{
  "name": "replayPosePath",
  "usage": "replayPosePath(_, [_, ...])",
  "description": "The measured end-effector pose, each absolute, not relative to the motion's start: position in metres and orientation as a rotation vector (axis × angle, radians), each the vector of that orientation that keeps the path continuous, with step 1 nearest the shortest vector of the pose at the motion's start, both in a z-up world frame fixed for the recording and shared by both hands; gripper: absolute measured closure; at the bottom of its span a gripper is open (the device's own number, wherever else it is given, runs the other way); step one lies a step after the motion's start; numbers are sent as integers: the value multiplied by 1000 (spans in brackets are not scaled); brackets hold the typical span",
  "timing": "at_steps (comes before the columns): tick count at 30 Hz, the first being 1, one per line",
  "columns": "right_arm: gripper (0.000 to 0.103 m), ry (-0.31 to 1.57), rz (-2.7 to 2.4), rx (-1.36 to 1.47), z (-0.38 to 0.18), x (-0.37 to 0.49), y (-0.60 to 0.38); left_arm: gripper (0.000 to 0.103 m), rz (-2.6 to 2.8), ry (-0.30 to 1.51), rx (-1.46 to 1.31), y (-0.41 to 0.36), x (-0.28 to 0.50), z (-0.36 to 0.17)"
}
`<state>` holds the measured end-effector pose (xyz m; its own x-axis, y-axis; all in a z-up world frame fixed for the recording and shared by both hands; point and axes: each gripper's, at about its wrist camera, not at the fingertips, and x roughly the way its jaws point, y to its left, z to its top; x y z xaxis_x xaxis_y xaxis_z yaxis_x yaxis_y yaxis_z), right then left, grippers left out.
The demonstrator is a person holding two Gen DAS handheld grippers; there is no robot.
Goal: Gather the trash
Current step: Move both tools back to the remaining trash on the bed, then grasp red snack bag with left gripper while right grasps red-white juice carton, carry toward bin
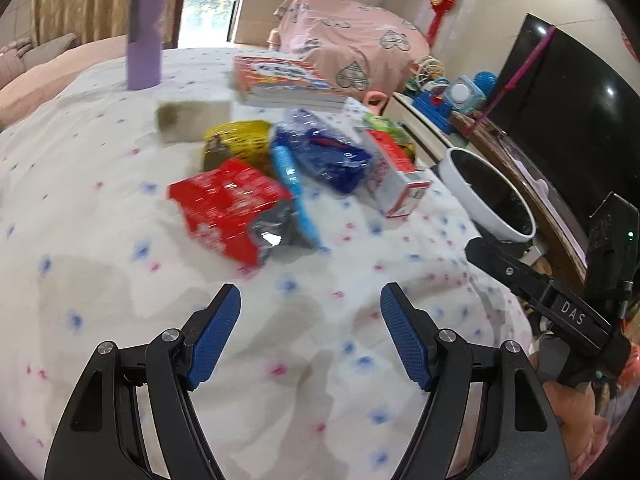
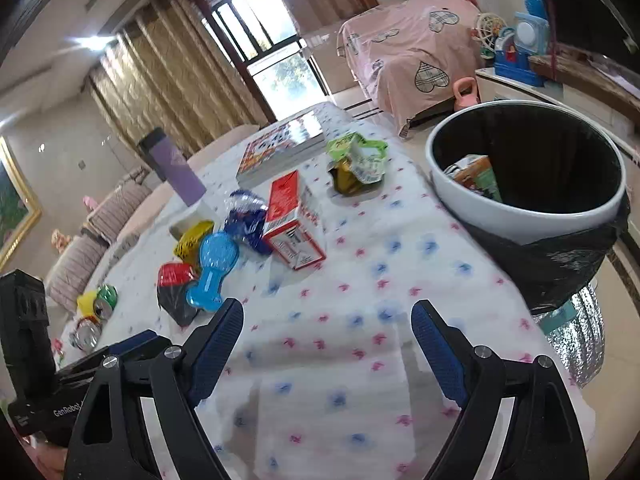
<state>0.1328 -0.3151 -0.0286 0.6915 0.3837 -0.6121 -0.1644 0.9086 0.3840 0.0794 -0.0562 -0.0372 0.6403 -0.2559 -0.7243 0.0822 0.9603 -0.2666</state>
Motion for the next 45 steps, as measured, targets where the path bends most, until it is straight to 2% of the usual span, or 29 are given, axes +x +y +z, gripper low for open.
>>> replayPosePath(28, [15, 783, 351, 237, -31, 174, -279, 29, -41, 895, -253, -19, 118, -48])
replayPosePath(29, [15, 783, 350, 236, -31, 177, -279, 32, -36, 895, -249, -19, 119, -49])
replayPosePath(31, [15, 780, 343, 228, -30, 184, -279, 49, -45, 905, -244, -20, 122, -51])
replayPosePath(33, [16, 780, 328, 214, -31, 193, -277, 76, -63, 928, -239, -21, 125, -55])
replayPosePath(35, [23, 785, 319, 208, -32, 202, -277, 90, -60, 937, -232, -20, 127, -58])
replayPosePath(36, [26, 788, 315, 202, -33, 206, -276, 93, -61, 936, -235, -19, 126, -58])
replayPosePath(37, [38, 792, 311, 195, -34, 210, -274, 95, -60, 931, -237, -18, 125, -57])
replayPosePath(38, [59, 797, 311, 190, -35, 214, -274, 97, -59, 926, -235, -17, 123, -55])
replayPosePath(39, [70, 807, 314, 184, -36, 217, -272, 100, -56, 917, -233, -16, 121, -53])
replayPosePath(45, [70, 772, 322, 193, -30, 203, -277, 102, -78, 851, -222, -19, 110, -31])
